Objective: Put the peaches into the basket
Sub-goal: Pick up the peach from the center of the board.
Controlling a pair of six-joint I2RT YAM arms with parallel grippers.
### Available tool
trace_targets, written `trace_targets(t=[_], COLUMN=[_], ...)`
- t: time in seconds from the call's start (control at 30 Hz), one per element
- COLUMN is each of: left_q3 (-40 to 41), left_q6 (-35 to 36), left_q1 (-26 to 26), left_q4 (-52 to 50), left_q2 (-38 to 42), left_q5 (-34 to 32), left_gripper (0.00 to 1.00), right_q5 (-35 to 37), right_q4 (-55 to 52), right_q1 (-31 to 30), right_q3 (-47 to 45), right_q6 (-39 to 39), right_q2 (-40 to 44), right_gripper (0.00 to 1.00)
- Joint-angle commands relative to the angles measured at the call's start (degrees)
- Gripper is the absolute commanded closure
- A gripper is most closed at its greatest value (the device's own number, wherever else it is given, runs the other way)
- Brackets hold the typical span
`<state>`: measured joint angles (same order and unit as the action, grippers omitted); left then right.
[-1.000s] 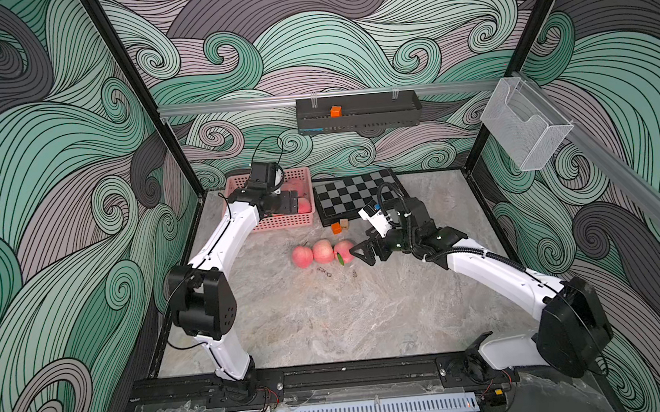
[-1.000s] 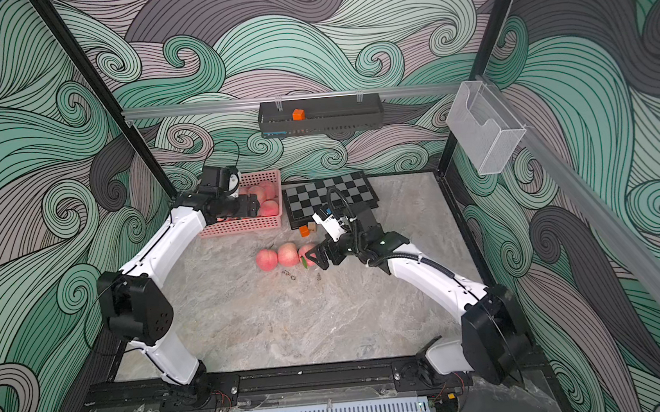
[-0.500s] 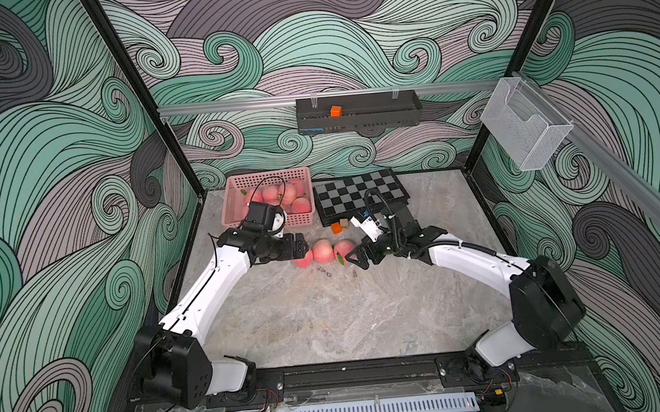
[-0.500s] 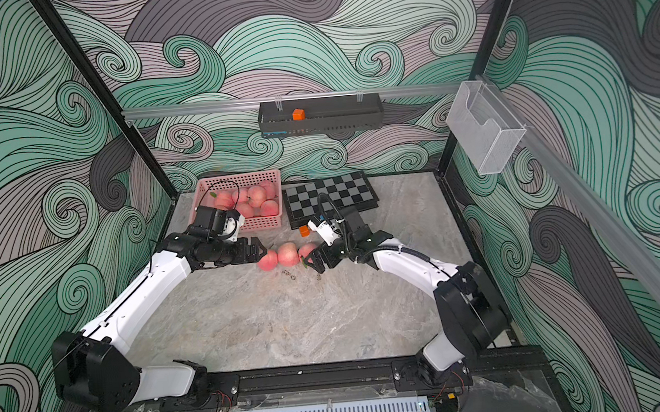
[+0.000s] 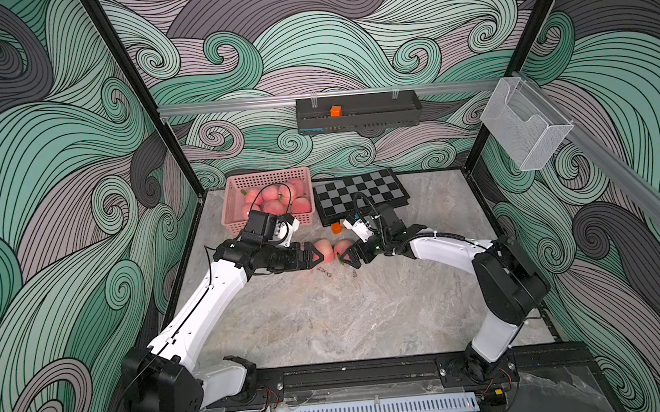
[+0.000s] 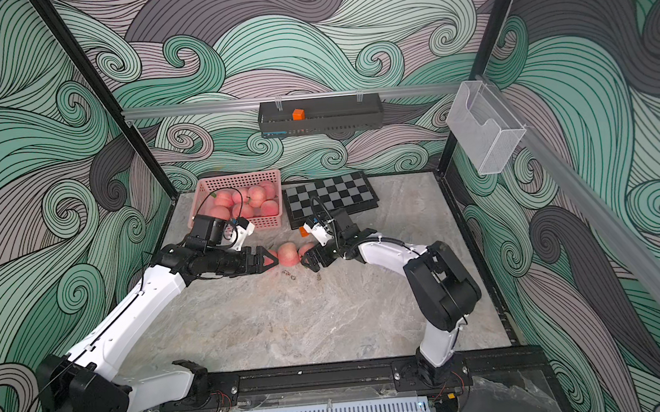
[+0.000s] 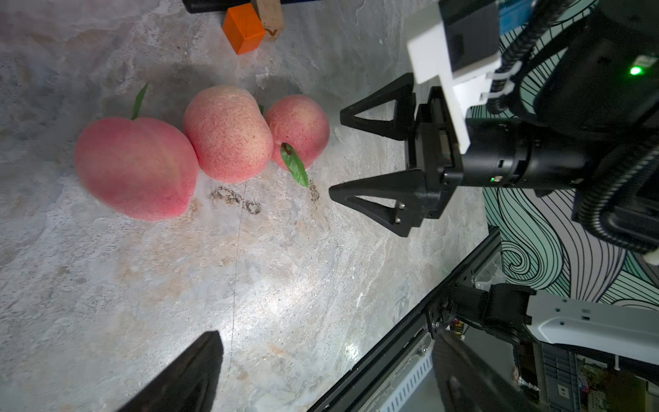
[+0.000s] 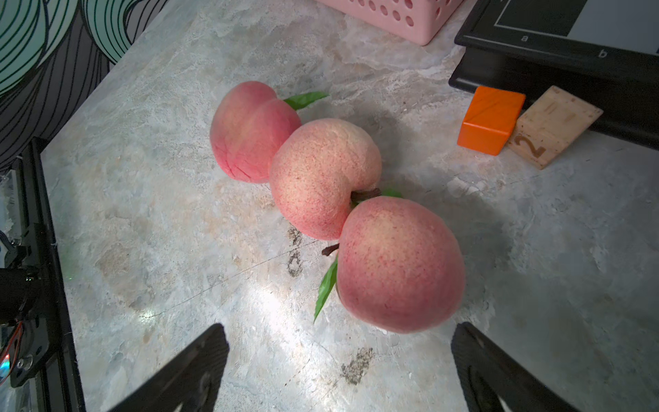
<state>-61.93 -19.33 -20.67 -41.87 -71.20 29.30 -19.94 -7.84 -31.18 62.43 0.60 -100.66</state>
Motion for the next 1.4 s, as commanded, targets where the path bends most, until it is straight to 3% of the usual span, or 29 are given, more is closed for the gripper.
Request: trace_targets(t=[0.0,0.43,0.83,1.37], left_q3=[1.09,3.31,3.3,3.22], left_q6=[0.44,-1.65,-2.32,-3.16], left_q1=[-0.08,-0.09,-0.08,-0.07], left_q4=[1.0,6.03,6.8,7.69], left_q2=[-0.12,-2.45,-2.45,-2.23], left_q5=[2.13,9.27,9.44,9.46], left_gripper=[0.08,0.08,0.08,0.09], right_q5=[0.11,-0.09,-0.62,-1.06], right_q4=[2.04,3.61,4.85,5.72], right_q1=[-0.26,0.09,0.37,0.87], right_q3=[2.5,4.8,4.97,4.57], right_q6=[-0.6,-0.69,-0.77,-1.3], right_q2=[-2.14,-8.54,-10.72,-11.32], right_gripper=[0.02,0.05,0.09,0.24])
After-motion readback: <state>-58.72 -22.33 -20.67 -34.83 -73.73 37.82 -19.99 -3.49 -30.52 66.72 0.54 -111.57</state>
